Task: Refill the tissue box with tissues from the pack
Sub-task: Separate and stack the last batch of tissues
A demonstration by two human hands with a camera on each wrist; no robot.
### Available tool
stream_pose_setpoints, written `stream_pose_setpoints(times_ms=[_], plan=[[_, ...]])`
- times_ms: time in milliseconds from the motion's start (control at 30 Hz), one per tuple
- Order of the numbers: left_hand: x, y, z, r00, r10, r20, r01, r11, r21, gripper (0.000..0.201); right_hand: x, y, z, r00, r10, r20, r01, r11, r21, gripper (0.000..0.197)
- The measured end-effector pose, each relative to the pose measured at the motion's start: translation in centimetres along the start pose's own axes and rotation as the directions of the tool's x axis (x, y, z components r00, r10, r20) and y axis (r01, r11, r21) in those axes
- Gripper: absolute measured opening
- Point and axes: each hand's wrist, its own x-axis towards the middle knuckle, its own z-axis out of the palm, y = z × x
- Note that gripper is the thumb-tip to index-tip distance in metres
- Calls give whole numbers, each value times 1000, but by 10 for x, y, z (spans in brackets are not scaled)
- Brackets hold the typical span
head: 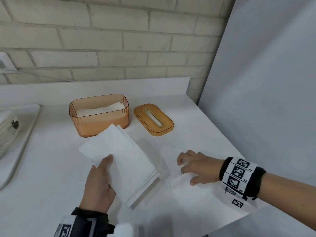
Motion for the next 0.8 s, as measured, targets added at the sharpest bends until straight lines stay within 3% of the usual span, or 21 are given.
stream_pose_setpoints(times_ms=[233, 333, 400, 467, 533, 600, 667, 733, 800], plan=[[-3, -3, 2, 1000, -1, -5, 1, 1000, 0, 30, -6, 1, 7, 997, 15, -79, -17, 999, -29, 30], [-4, -4, 6, 1000, 1, -10, -1, 1000, 7, 29, -5, -1, 4, 996, 5, -88, 3, 995, 96, 21], [-3, -4, 7, 1000, 0, -12, 0, 1000, 2, 26, -9, 2, -7, 995, 42, -86, -16, 959, 283, 11], [-4, -4, 9, 1000, 2, -12, -1, 1000, 4, 24, -16, 9, -25, 989, 90, -113, -23, 872, 490, 19], [-5, -7, 11, 1000, -1, -31, 1, 1000, 11, 23, -18, 19, -42, 981, 154, -115, -23, 685, 728, 22], [-6, -12, 15, 999, -14, -42, 15, 1000, 16, 20, -8, 29, -45, 974, 215, -69, -55, 524, 850, 41], [-7, -18, 20, 998, -36, -45, 38, 999, 37, 17, 11, 31, -36, 963, 267, -24, -138, 573, 808, 60], [-8, -24, 21, 997, -50, -59, 53, 997, 53, 15, 28, 30, -20, 946, 325, -16, -234, 714, 660, 70], [-8, -29, 19, 995, -61, -77, 66, 996, 64, 14, 35, 28, -9, 916, 389, -95, -315, 846, 429, 69]])
